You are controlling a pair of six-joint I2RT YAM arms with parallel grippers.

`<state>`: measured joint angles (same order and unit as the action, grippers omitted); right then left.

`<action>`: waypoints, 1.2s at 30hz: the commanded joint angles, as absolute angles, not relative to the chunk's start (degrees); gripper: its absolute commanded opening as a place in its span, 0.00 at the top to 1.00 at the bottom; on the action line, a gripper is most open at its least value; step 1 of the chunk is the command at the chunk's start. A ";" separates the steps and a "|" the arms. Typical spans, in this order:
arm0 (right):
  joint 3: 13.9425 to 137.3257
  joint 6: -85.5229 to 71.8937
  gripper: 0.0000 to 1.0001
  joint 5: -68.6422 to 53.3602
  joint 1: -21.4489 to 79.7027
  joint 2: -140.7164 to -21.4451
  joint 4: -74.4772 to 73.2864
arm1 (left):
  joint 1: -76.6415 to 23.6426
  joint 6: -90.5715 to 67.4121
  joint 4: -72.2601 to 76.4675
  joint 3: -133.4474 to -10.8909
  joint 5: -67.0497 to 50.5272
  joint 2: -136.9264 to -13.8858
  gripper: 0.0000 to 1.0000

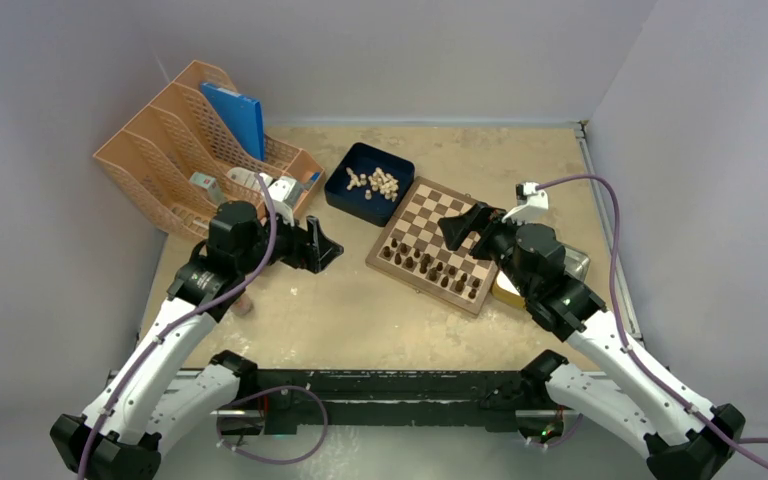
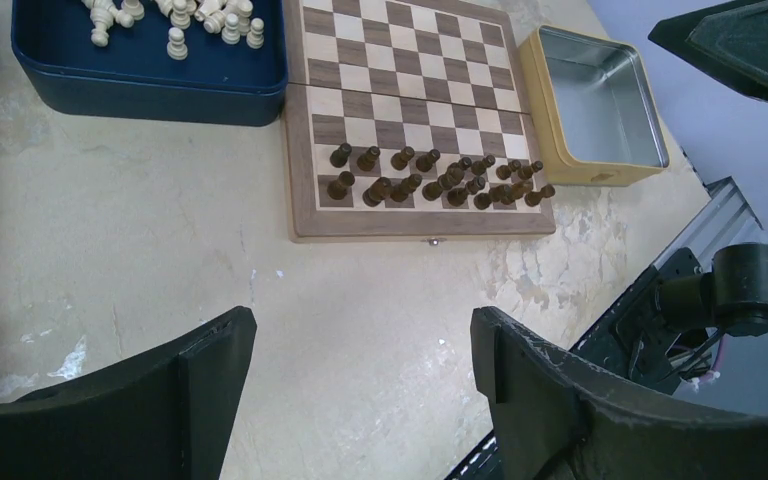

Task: Set up the chess pieces on the board
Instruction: Pick up the chess piece from the storage box.

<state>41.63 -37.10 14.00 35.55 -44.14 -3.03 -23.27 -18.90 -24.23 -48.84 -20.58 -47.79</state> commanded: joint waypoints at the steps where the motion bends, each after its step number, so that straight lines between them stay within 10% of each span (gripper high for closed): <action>1: 43.03 -37.05 0.01 14.85 35.35 -43.34 -0.22 | -22.94 -18.54 -20.89 -48.98 -20.05 -48.21 0.21; 13: 43.03 -36.15 0.01 14.61 35.34 -42.60 -0.36 | -22.94 -17.62 -23.57 -62.49 -14.16 -62.90 0.23; 23: 42.60 -33.78 0.01 9.74 35.37 -40.42 0.24 | -22.94 -16.30 -22.35 -85.57 -6.98 -88.23 0.63; 36: 43.16 -32.14 0.03 9.28 35.33 -40.75 -0.26 | -22.94 -11.84 -21.74 -103.96 -0.14 -117.87 0.78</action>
<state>41.63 -33.41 10.39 35.57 -41.17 -2.28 -23.27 -14.31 -21.63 -95.90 -1.61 -113.12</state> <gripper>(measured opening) 0.973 0.256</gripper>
